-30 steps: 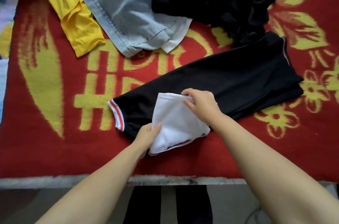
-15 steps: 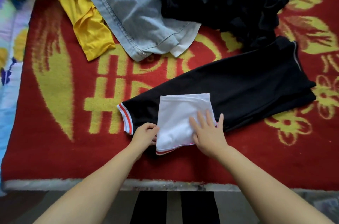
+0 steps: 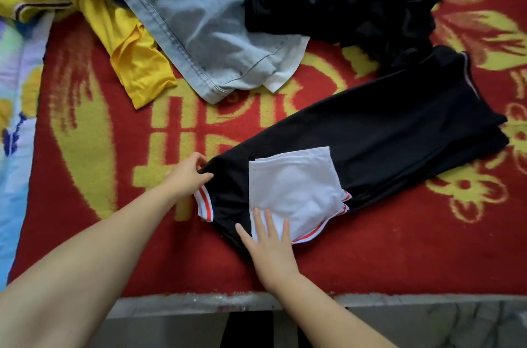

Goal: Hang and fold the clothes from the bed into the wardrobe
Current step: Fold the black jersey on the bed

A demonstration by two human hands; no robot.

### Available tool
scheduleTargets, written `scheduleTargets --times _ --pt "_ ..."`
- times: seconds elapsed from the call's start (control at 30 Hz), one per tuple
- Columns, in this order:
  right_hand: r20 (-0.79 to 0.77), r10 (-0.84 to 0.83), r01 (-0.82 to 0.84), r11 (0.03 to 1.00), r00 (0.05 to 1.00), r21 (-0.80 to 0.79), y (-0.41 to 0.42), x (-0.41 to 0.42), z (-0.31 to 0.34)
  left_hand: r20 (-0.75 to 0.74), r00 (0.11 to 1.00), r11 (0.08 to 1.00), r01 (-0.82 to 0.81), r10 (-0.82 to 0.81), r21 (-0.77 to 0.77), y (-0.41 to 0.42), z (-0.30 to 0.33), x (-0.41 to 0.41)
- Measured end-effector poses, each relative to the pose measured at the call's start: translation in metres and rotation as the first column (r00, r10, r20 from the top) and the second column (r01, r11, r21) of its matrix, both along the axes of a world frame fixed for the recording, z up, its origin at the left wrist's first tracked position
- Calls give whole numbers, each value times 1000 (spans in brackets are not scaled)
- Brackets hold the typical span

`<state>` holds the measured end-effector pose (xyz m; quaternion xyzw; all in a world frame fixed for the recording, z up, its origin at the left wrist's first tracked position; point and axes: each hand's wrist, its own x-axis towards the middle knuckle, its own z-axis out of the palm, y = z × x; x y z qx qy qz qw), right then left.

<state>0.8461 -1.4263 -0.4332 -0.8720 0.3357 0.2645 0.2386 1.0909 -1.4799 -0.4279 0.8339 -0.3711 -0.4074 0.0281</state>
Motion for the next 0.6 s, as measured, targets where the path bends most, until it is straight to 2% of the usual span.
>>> scheduleTargets --times 0.07,0.13,0.2,0.27,0.37,0.47,0.53,0.6 --pt "75 -48 45 998 996 44 -8 -5 5 -213 972 995 -91 98 41 -7 10 0" --pt "268 -243 197 962 932 189 -21 -14 18 -372 898 972 -224 235 74 -20 31 -5" --pt "423 -541 353 822 727 447 -34 -33 41 -480 819 946 -311 314 90 -42 60 -21" --pt "448 -718 434 686 533 583 -43 -48 61 -553 752 922 -377 359 86 -67 83 -37" --pt "513 -824 615 539 241 576 -70 -84 80 -603 694 893 -444 394 72 -121 110 -81" --pt "544 -839 763 357 9 539 -108 -129 85 -697 597 876 -474 397 92 -178 124 -142" --pt "500 -865 817 257 -44 516 -134 -158 81 -733 564 872 -482 379 79 -207 124 -181" --pt "464 -886 840 229 -30 492 -160 -183 69 -757 545 872 -484 360 66 -230 116 -212"
